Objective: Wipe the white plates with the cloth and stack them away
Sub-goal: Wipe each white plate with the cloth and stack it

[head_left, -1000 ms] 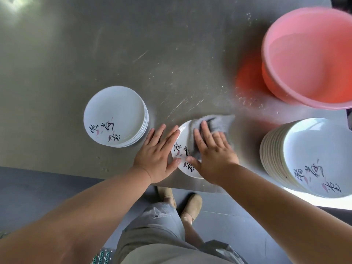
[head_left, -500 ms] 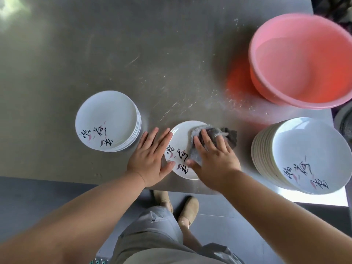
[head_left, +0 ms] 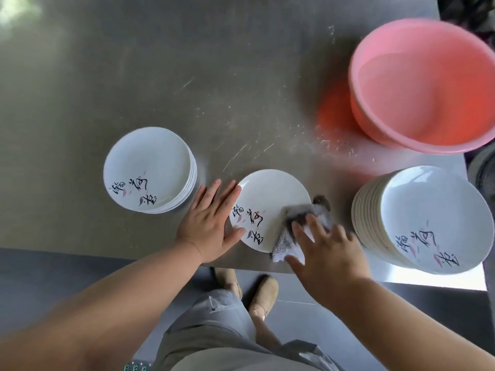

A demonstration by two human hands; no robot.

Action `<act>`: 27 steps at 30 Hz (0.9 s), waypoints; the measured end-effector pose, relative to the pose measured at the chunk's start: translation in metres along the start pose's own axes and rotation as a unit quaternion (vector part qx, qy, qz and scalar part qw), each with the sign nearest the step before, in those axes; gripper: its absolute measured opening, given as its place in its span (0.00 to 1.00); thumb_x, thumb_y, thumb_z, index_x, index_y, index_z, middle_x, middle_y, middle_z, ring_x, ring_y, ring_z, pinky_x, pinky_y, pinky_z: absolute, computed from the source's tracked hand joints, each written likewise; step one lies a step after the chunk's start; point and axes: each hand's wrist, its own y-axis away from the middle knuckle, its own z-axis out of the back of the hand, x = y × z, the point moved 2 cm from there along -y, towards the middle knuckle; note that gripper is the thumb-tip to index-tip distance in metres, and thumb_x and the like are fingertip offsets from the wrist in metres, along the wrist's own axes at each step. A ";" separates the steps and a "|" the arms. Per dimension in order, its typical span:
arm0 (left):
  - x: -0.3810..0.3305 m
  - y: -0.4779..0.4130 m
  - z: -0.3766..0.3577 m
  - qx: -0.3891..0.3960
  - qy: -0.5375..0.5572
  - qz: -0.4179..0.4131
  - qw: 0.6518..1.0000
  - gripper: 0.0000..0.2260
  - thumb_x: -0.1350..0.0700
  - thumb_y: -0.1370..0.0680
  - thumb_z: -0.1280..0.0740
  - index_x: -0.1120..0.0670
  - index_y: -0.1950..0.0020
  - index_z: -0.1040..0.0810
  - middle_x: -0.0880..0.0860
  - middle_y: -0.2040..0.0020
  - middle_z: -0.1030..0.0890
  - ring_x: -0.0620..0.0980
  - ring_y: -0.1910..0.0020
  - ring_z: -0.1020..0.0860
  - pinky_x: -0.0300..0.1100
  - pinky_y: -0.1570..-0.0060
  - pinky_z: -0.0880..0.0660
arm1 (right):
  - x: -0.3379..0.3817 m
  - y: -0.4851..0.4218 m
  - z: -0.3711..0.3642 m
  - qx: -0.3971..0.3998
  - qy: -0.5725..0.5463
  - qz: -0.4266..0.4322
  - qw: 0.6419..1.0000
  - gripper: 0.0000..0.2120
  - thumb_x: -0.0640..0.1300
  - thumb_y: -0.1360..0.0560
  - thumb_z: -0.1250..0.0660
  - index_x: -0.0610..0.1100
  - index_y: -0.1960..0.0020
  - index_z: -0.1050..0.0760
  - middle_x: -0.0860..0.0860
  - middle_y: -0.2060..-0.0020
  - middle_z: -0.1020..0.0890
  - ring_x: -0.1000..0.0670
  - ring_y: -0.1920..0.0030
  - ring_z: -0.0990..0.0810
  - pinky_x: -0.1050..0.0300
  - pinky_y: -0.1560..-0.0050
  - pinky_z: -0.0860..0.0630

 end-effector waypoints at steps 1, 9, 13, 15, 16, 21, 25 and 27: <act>0.000 0.000 0.001 -0.001 -0.002 0.000 1.000 0.40 0.34 0.20 0.44 0.52 0.14 0.51 0.50 0.14 0.46 0.58 0.15 0.50 0.63 0.20 0.45 | -0.005 -0.001 0.007 -0.024 0.029 -0.001 0.999 0.37 0.71 0.20 0.56 0.54 0.16 0.51 0.49 0.17 0.45 0.39 0.28 0.39 0.42 0.33 0.37; 0.000 0.001 0.002 -0.003 -0.006 0.002 1.000 0.40 0.34 0.19 0.45 0.53 0.14 0.50 0.52 0.14 0.44 0.58 0.15 0.50 0.62 0.20 0.45 | 0.006 -0.028 -0.024 -0.011 -0.026 0.080 0.996 0.52 0.76 0.27 0.69 0.41 0.16 0.65 0.43 0.18 0.69 0.44 0.22 0.78 0.44 0.20 0.72; -0.002 0.000 0.004 -0.006 -0.002 0.008 1.000 0.39 0.37 0.20 0.44 0.55 0.14 0.48 0.53 0.14 0.44 0.57 0.15 0.48 0.62 0.20 0.45 | -0.007 -0.068 -0.005 -0.064 -0.035 0.041 0.997 0.50 0.74 0.24 0.65 0.38 0.16 0.63 0.44 0.19 0.71 0.43 0.20 0.75 0.42 0.18 0.65; -0.001 0.000 0.003 -0.012 0.002 0.009 1.000 0.39 0.37 0.20 0.43 0.56 0.14 0.48 0.52 0.14 0.45 0.56 0.15 0.49 0.61 0.19 0.45 | -0.008 -0.070 -0.005 -0.068 -0.050 0.047 0.995 0.50 0.74 0.24 0.65 0.38 0.16 0.64 0.45 0.20 0.74 0.43 0.20 0.76 0.42 0.18 0.65; -0.001 0.000 0.002 -0.015 0.003 0.008 1.000 0.39 0.37 0.20 0.43 0.55 0.14 0.48 0.52 0.14 0.46 0.56 0.15 0.49 0.61 0.19 0.46 | -0.003 -0.062 -0.009 -0.064 -0.052 0.053 0.995 0.51 0.74 0.25 0.67 0.37 0.17 0.64 0.44 0.19 0.73 0.42 0.20 0.75 0.41 0.18 0.65; -0.001 0.000 0.001 -0.009 -0.003 0.012 1.000 0.39 0.36 0.20 0.45 0.54 0.14 0.51 0.51 0.14 0.48 0.55 0.15 0.51 0.60 0.18 0.48 | 0.031 -0.005 -0.042 -0.066 -0.075 0.105 0.989 0.51 0.75 0.21 0.65 0.36 0.17 0.50 0.38 0.17 0.54 0.37 0.17 0.62 0.39 0.17 0.58; -0.001 0.000 0.000 -0.012 0.005 0.014 1.000 0.39 0.37 0.20 0.44 0.55 0.14 0.50 0.51 0.14 0.47 0.55 0.15 0.50 0.60 0.18 0.47 | 0.010 -0.047 -0.024 -0.103 -0.065 0.069 0.990 0.51 0.74 0.24 0.67 0.37 0.16 0.53 0.41 0.16 0.57 0.39 0.17 0.64 0.42 0.17 0.60; -0.001 0.000 0.000 -0.012 0.006 0.015 1.000 0.40 0.37 0.20 0.44 0.55 0.14 0.50 0.51 0.14 0.48 0.55 0.15 0.50 0.59 0.18 0.48 | -0.001 -0.068 -0.015 -0.103 -0.061 0.044 0.992 0.50 0.73 0.25 0.68 0.39 0.15 0.56 0.43 0.16 0.62 0.40 0.18 0.68 0.42 0.17 0.62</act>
